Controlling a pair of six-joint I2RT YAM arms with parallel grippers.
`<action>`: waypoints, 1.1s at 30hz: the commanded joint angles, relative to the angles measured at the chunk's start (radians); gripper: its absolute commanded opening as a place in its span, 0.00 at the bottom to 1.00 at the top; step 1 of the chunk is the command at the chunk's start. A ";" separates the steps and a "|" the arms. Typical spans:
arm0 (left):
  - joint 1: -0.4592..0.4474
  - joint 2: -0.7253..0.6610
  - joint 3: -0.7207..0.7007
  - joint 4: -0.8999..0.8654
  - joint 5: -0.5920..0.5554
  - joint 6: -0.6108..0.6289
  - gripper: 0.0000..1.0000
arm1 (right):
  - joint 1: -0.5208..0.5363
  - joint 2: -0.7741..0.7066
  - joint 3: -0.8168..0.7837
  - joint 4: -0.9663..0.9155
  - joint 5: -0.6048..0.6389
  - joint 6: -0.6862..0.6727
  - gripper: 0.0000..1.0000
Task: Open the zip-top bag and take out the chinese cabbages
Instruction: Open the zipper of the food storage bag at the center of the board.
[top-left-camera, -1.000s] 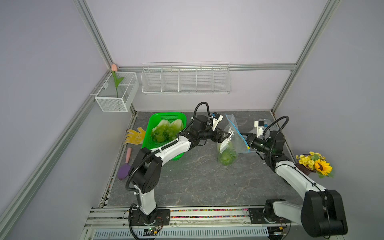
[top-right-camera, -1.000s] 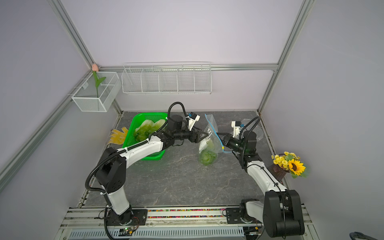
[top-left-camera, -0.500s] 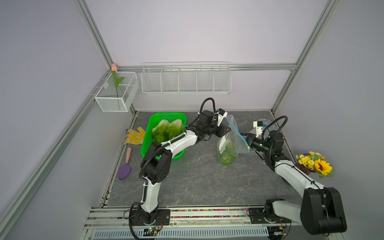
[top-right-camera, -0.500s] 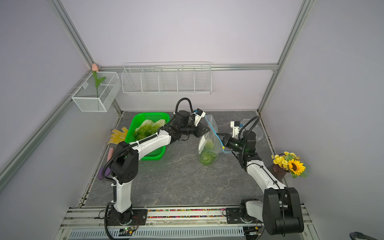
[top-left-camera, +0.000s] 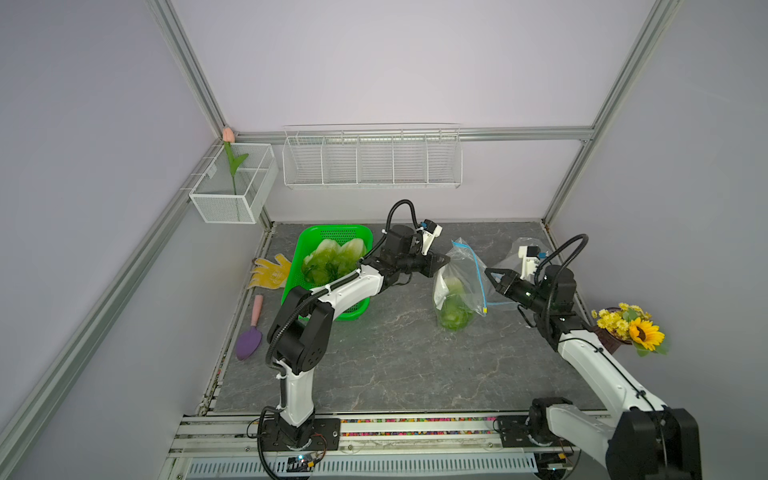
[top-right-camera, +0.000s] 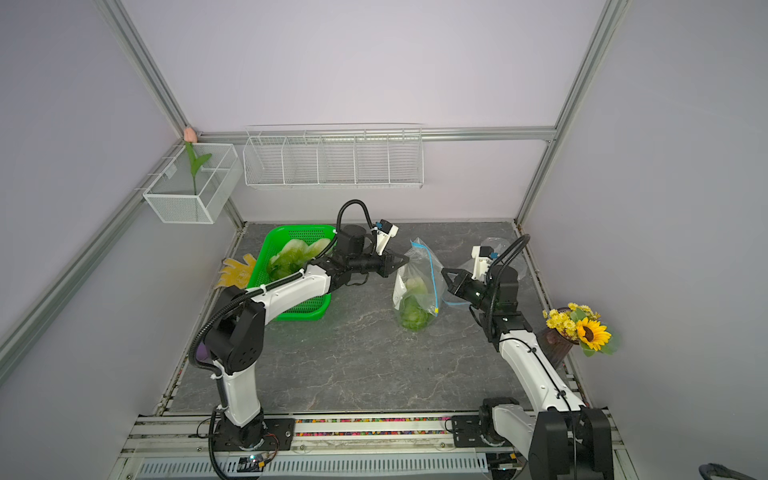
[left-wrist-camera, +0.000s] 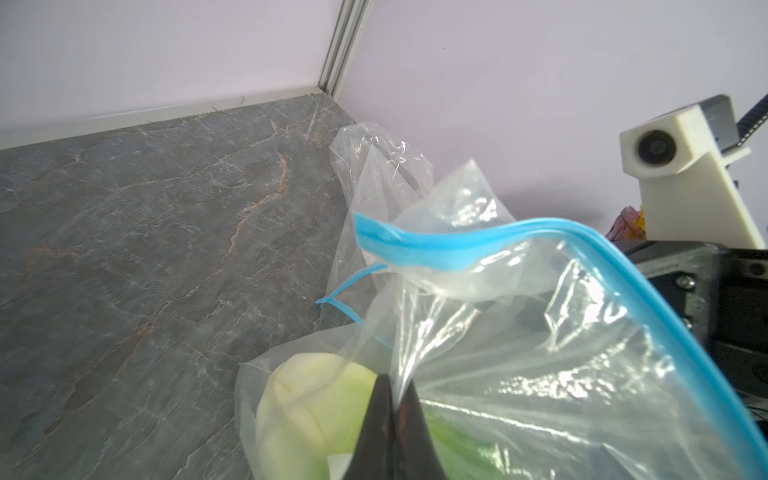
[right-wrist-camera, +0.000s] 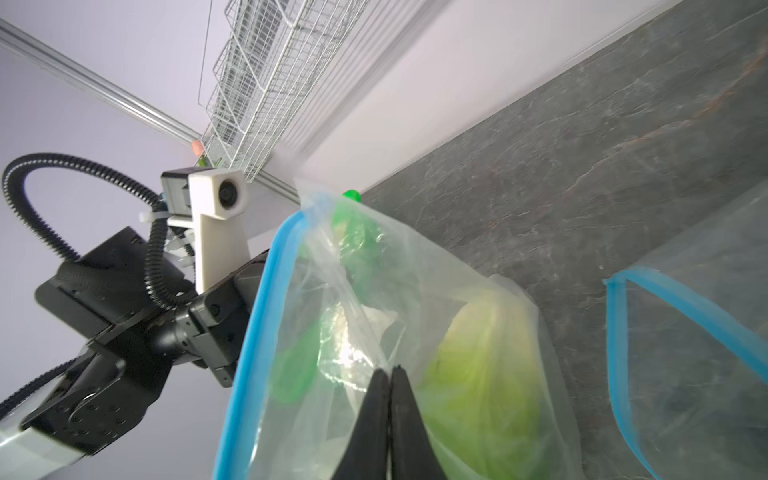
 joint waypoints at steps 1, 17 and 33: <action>0.025 -0.061 -0.041 0.046 -0.030 -0.018 0.00 | -0.021 -0.053 -0.010 -0.085 0.123 -0.054 0.07; 0.101 -0.135 -0.182 0.117 0.005 -0.066 0.00 | -0.053 -0.124 0.006 -0.193 0.231 -0.112 0.07; 0.100 -0.128 -0.167 0.134 0.034 -0.093 0.00 | 0.266 -0.028 0.342 -0.493 0.410 -0.562 0.80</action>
